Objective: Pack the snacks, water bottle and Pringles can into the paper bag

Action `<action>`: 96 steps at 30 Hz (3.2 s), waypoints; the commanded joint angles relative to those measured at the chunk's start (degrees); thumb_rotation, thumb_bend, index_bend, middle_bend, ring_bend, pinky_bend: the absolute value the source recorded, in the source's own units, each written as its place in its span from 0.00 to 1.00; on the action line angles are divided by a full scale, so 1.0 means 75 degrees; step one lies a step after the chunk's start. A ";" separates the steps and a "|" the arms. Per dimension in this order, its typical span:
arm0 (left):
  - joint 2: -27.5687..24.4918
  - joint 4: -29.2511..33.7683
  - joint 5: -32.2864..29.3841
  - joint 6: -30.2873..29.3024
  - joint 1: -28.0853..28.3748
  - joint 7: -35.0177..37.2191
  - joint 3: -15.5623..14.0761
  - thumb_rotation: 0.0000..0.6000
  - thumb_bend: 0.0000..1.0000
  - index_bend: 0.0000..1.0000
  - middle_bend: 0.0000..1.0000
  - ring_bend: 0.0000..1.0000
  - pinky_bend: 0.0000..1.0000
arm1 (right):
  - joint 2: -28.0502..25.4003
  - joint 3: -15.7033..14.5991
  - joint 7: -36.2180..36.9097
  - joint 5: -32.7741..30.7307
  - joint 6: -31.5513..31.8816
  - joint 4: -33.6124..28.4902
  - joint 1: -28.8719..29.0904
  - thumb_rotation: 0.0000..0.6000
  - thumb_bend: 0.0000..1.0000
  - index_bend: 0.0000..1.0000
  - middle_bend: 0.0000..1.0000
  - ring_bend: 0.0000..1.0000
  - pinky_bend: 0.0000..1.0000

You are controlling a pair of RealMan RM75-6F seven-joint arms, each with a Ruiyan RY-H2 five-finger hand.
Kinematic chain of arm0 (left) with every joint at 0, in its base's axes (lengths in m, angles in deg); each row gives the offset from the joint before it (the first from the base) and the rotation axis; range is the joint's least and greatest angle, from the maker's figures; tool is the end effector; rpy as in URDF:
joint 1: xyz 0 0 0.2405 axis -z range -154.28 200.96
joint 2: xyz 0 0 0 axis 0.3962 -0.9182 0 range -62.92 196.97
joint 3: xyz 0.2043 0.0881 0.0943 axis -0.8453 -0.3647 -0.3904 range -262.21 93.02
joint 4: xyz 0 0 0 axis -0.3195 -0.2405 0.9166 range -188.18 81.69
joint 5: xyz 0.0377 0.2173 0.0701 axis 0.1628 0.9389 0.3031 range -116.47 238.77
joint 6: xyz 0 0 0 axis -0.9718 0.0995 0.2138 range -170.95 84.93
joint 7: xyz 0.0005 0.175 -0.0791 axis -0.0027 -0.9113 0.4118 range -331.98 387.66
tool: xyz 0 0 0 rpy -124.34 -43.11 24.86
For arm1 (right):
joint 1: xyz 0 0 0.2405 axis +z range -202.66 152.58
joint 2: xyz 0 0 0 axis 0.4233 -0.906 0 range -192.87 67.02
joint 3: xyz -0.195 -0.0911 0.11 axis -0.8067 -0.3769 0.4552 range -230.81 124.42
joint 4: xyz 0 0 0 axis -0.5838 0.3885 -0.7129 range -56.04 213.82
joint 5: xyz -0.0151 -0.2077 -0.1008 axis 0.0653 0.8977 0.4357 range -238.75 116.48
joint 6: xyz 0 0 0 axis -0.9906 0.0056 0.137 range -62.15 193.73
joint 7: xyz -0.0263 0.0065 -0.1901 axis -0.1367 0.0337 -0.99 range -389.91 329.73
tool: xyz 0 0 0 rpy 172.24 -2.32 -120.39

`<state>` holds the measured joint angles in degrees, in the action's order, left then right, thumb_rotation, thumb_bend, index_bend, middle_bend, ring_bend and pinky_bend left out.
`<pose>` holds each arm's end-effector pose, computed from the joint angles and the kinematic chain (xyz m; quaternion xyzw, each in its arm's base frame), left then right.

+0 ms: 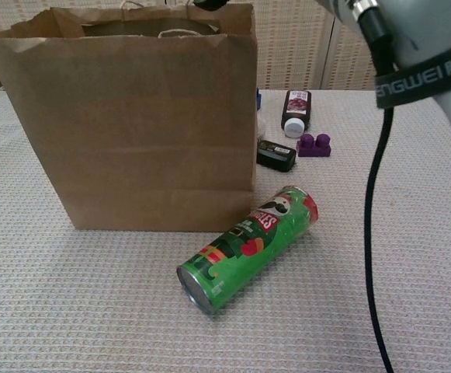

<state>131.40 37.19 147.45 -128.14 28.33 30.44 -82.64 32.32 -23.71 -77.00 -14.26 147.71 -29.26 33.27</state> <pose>-0.3130 0.2274 0.1321 -0.5946 -0.3948 -0.3917 0.5806 0.0823 -0.3646 0.0345 0.6172 -0.3445 0.5456 0.4502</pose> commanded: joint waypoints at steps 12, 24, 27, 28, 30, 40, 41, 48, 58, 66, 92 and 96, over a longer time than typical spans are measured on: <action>0.0025 0.0042 -0.0045 -0.0009 -0.0005 -0.0176 0.0019 1.00 0.37 0.00 0.00 0.00 0.00 | -0.4370 -0.2059 0.1306 0.0993 -0.1790 -0.2087 -0.2157 1.00 0.15 0.00 0.14 0.06 0.23; 0.0089 0.0132 -0.0144 -0.0013 0.0006 -0.0493 0.0077 1.00 0.37 0.00 0.00 0.00 0.00 | -0.5335 -0.3800 0.2995 0.4663 -0.3819 -0.0917 -0.2780 1.00 0.09 0.00 0.14 0.05 0.22; 0.0090 0.0133 -0.0147 -0.0015 0.0004 -0.0494 0.0078 1.00 0.37 0.00 0.00 0.00 0.00 | -0.5003 -0.3996 0.2967 0.4942 -0.4073 -0.0840 -0.2748 1.00 0.09 0.00 0.13 0.03 0.20; 0.0089 0.0132 -0.0145 -0.0016 0.0003 -0.0483 0.0077 1.00 0.37 0.00 0.00 0.00 0.00 | -0.4853 -0.4030 0.2904 0.4956 -0.4177 -0.0801 -0.2714 1.00 0.09 0.00 0.12 0.02 0.19; 0.0086 0.0126 -0.0140 -0.0017 0.0000 -0.0452 0.0075 1.00 0.37 0.00 0.00 0.00 0.00 | -0.4651 -0.4060 0.2760 0.4860 -0.4373 -0.0749 -0.2642 1.00 0.08 0.00 0.08 0.00 0.16; 0.0050 0.0074 -0.0083 -0.0001 0.0003 -0.0228 0.0051 1.00 0.37 0.00 0.00 0.00 0.00 | -0.3514 -0.3971 0.1532 0.3561 -0.4874 -0.0551 -0.2240 1.00 0.06 0.00 0.00 0.00 0.09; 0.0046 0.0073 -0.0076 0.0002 0.0005 -0.0214 0.0049 1.00 0.37 0.00 0.00 0.00 0.00 | -0.3408 -0.3962 0.1430 0.3446 -0.4881 -0.0517 -0.2200 1.00 0.06 0.00 0.00 0.00 0.09; 0.0034 0.0043 -0.0040 0.0002 0.0007 -0.0138 0.0035 1.00 0.37 0.00 0.00 0.00 0.00 | -0.2604 -0.3927 0.0898 0.2688 -0.4876 -0.0207 -0.1902 1.00 0.06 0.00 0.00 0.00 0.08; 0.0026 0.0022 -0.0008 -0.0002 0.0010 -0.0064 0.0025 1.00 0.37 0.00 0.00 0.00 0.00 | -0.1735 -0.3794 0.0533 0.1910 -0.4701 0.0297 -0.1492 1.00 0.06 0.00 0.00 0.00 0.08; 0.0016 0.0004 0.0015 -0.0002 0.0011 -0.0007 0.0014 1.00 0.37 0.00 0.00 0.00 0.00 | -0.1172 -0.3833 0.0074 0.1016 -0.4585 0.0701 -0.1108 1.00 0.06 0.00 0.00 0.00 0.08; -0.0009 -0.0017 0.0036 0.0006 0.0013 0.0094 -0.0003 1.00 0.37 0.00 0.00 0.00 0.00 | -0.1132 -0.4533 0.0099 0.1603 -0.3390 0.0500 -0.1288 1.00 0.33 0.67 0.61 0.68 0.80; 0.0002 0.0002 0.0018 -0.0001 0.0008 0.0018 0.0002 1.00 0.37 0.00 0.00 0.00 0.00 | -0.2249 -0.4731 0.0895 0.2464 -0.2789 -0.0325 -0.1777 1.00 0.33 0.67 0.61 0.68 0.80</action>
<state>131.41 37.18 147.60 -128.14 28.41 30.61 -82.63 20.49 -58.13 -74.23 0.16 123.83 -27.90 22.38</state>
